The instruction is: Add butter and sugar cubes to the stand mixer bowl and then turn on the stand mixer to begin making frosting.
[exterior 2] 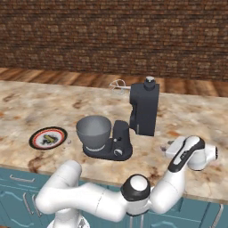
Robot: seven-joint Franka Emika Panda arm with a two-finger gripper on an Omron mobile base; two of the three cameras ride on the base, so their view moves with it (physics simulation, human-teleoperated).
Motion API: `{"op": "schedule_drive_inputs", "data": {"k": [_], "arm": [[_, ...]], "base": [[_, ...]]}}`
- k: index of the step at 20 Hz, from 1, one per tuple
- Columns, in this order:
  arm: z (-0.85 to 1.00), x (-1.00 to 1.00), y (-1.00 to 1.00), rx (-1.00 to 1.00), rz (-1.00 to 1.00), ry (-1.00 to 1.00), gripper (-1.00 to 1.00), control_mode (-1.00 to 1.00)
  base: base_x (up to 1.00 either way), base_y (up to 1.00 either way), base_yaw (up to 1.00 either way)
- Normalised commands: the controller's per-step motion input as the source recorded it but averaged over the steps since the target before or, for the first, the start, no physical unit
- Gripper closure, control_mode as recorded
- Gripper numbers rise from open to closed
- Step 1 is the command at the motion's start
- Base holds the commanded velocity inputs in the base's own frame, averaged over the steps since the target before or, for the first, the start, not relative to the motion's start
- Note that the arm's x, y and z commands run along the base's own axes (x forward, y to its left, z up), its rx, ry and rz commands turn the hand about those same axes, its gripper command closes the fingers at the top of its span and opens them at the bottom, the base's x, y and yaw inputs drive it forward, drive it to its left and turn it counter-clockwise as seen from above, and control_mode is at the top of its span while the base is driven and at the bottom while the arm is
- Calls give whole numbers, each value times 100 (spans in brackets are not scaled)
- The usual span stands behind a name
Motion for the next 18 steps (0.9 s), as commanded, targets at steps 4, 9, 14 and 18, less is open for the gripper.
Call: {"op": "schedule_drive_inputs", "data": {"k": [4,9,14,18], "arm": [[-30,-53,9,-1,0,0,-100,-100],[-19,-10,28,0,0,0,-100,-100],[-7,12,12,0,-1,0,-100,-100],[-5,10,7,0,-2,0,-100,-100]], "base": [[0,0,0],[0,0,0],[0,0,0],[0,0,0]]}}
